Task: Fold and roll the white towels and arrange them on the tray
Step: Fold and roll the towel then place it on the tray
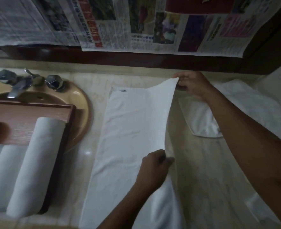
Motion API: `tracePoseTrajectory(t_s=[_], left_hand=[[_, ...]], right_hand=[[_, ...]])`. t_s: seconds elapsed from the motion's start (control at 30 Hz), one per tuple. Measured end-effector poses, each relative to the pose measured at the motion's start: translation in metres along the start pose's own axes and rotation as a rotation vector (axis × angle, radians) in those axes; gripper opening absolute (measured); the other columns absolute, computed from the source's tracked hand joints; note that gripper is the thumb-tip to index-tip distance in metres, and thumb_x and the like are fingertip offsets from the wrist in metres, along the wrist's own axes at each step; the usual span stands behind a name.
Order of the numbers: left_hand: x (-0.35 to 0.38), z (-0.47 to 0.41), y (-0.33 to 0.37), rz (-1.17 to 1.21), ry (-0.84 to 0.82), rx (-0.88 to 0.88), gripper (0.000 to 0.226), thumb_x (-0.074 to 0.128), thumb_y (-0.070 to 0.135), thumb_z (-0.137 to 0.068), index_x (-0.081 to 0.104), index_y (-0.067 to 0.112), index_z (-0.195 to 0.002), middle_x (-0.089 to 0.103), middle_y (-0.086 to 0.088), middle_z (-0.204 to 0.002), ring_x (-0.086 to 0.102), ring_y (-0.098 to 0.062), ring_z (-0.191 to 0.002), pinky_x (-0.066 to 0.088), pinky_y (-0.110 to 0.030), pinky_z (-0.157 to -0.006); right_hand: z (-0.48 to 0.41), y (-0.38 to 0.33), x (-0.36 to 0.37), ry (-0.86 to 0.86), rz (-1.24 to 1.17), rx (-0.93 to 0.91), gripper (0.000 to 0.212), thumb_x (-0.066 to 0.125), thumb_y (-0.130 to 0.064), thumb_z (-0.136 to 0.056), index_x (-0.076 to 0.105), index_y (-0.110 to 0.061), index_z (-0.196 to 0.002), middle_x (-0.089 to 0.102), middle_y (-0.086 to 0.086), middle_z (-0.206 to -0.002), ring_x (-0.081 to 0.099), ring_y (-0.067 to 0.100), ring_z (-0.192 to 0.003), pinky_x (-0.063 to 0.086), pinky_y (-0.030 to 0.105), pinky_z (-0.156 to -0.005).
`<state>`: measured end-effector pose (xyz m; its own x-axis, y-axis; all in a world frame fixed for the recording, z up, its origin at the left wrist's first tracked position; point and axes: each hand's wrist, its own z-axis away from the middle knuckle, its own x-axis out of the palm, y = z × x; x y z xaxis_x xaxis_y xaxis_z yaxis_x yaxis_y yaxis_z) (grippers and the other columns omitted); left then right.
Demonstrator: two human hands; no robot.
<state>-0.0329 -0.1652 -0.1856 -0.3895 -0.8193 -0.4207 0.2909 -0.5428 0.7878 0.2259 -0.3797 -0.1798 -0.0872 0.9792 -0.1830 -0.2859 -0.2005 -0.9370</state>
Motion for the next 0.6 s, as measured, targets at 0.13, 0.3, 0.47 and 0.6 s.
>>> tracePoseTrajectory(t_s=[0.13, 0.3, 0.47, 0.6], left_hand=[[-0.041, 0.019, -0.02, 0.461, -0.021, -0.139, 0.024, 0.06, 0.027, -0.101, 0.073, 0.008, -0.092, 0.078, -0.008, -0.09, 0.075, -0.025, -0.087, 0.062, -0.046, -0.083], [-0.081, 0.043, -0.042, 0.654, 0.077, -0.198, 0.022, 0.055, 0.015, -0.105, 0.069, -0.001, -0.099, 0.078, -0.012, -0.094, 0.076, -0.029, -0.088, 0.062, -0.037, -0.077], [-0.103, 0.05, -0.073, 0.739, 0.177, -0.244, 0.027, 0.056, 0.017, -0.104, 0.06, -0.006, -0.092, 0.072, -0.017, -0.089, 0.07, -0.027, -0.081, 0.058, -0.037, -0.072], [-0.116, 0.046, -0.104, 0.714, 0.274, -0.312, 0.029, 0.06, 0.024, -0.101, 0.063, -0.002, -0.089, 0.066, -0.021, -0.08, 0.064, -0.026, -0.073, 0.052, -0.04, -0.068]], right_hand=[[-0.007, -0.017, 0.042, -0.057, 0.178, -0.166, 0.012, 0.074, -0.014, -0.094, 0.075, -0.018, -0.106, 0.076, -0.003, -0.094, 0.073, 0.011, -0.09, 0.059, 0.023, -0.083], [-0.029, -0.028, 0.124, -0.052, 0.392, -0.292, 0.022, 0.075, -0.031, -0.094, 0.075, -0.011, -0.102, 0.072, -0.002, -0.091, 0.062, 0.002, -0.078, 0.049, 0.023, -0.074], [-0.044, -0.028, 0.192, -0.071, 0.581, -0.338, 0.02, 0.067, -0.039, -0.097, 0.06, -0.021, -0.091, 0.065, -0.008, -0.083, 0.057, 0.002, -0.071, 0.042, 0.022, -0.061], [-0.047, -0.009, 0.234, -0.105, 0.613, -0.304, 0.016, 0.064, -0.036, -0.099, 0.059, -0.022, -0.093, 0.063, -0.007, -0.084, 0.061, 0.013, -0.076, 0.044, 0.028, -0.065]])
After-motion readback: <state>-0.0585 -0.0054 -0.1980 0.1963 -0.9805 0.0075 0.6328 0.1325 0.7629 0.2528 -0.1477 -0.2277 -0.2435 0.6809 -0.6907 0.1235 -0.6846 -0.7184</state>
